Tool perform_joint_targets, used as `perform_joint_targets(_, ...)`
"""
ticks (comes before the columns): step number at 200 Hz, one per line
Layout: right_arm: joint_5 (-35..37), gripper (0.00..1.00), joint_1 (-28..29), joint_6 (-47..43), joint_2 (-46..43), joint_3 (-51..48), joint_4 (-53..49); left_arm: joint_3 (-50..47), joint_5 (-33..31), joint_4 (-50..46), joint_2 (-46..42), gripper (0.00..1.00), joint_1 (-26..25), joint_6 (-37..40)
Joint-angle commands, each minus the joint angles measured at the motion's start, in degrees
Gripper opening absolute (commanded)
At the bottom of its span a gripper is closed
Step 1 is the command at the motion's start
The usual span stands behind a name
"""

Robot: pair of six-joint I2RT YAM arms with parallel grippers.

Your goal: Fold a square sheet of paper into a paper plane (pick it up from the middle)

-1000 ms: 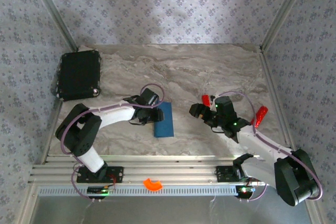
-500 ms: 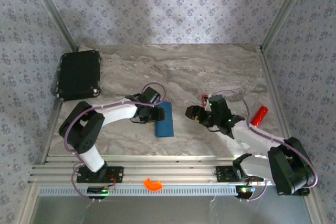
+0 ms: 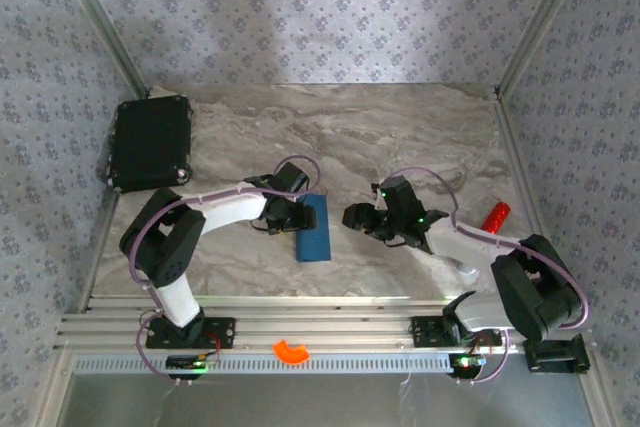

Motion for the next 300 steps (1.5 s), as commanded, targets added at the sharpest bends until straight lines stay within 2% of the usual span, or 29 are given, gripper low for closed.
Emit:
perform_joint_targets(1,0.2,0.56,0.2,-1.5,0.3,1.6,-2.2,-1.3,-0.2,2.7,5.6,0.72,-0.2,0.8)
perform_joint_targets(35,-0.4,0.46,0.3,-1.7,1.4,2.1,-2.4,-1.0,-0.8,2.4,6.6,0.73,-0.2,0.9)
perform_joint_targets(114,-0.3,0.45,0.6,-1.6,2.7,2.6,-2.8,-0.2,-1.2,1.6,10.1,0.74,-0.4,3.1)
perform_joint_targets(187,-0.7,0.45,0.8,-1.6,3.1,2.6,-2.5,-0.1,-0.9,2.5,11.5,0.74,-0.5,1.5)
perform_joint_targets(244,-1.9,0.35,1.7,-0.8,5.8,3.2,-0.3,-0.2,-0.3,2.5,12.0,0.74,-0.6,3.0)
perform_joint_targets(300,-2.1,0.33,3.4,0.1,9.6,5.6,-0.3,-0.5,0.3,3.4,12.4,0.74,-0.6,3.0)
